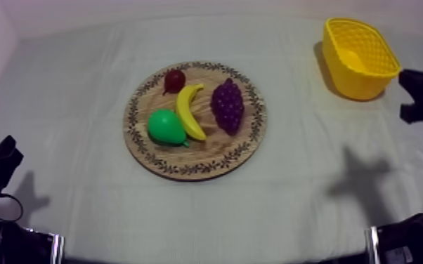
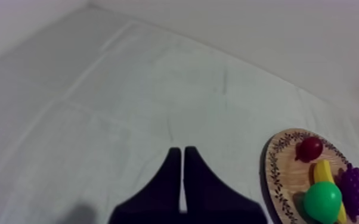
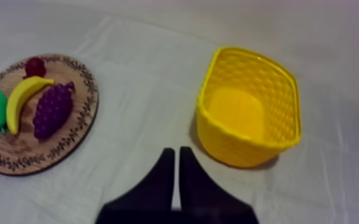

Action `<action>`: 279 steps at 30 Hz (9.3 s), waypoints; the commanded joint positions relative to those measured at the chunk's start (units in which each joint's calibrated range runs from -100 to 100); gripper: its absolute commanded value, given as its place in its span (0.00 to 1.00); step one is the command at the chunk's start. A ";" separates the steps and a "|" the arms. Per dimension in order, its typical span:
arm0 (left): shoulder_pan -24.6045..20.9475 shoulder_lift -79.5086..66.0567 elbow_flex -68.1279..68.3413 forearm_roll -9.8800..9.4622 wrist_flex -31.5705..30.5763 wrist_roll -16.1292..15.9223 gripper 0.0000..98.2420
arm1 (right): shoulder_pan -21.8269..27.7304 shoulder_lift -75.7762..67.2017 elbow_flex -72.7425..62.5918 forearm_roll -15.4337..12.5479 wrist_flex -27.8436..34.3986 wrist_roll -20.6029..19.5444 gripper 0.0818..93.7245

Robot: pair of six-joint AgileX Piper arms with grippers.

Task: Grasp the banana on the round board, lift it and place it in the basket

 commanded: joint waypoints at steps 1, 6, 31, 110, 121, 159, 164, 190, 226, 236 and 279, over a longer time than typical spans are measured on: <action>-0.01 -0.05 -0.01 -0.03 0.00 0.02 0.00 | -1.85 6.63 -7.89 1.39 1.25 -2.04 0.00; -0.01 -0.05 -0.01 -0.03 0.00 0.02 0.00 | -5.06 15.74 -19.79 3.45 5.49 -4.70 0.00; -0.01 -0.05 -0.01 -0.03 0.00 -0.01 0.00 | -21.77 50.96 -59.68 9.45 31.76 -18.88 0.00; -0.01 -0.05 -0.01 -0.03 0.00 0.02 0.00 | -25.60 82.54 -75.12 2.35 36.75 -21.23 0.61; -0.01 -0.05 -0.01 -0.03 0.00 0.02 0.00 | -25.56 91.47 -80.01 0.25 36.79 -22.28 0.58; -0.01 -0.05 -0.01 -0.03 0.00 0.02 0.00 | -24.23 115.30 -98.03 -1.92 35.60 -22.07 0.56; -0.01 -0.05 -0.01 -0.03 0.00 0.02 0.00 | -23.91 117.04 -99.53 -1.80 35.16 -22.08 0.42; -0.01 -0.05 -0.01 -0.03 0.00 0.02 0.00 | -23.20 101.66 -86.32 -0.03 35.34 -22.86 0.16; -0.01 -0.05 -0.01 -0.03 0.00 0.02 0.00 | 1.42 68.13 -57.06 12.84 24.09 -20.50 0.15; -0.01 -0.05 -0.01 -0.03 0.00 0.02 0.00 | 8.88 70.50 -56.92 12.15 18.07 -16.63 0.15; -0.01 -0.05 -0.01 -0.03 0.00 0.02 0.00 | 14.31 80.25 -52.68 -1.33 -4.52 1.87 0.46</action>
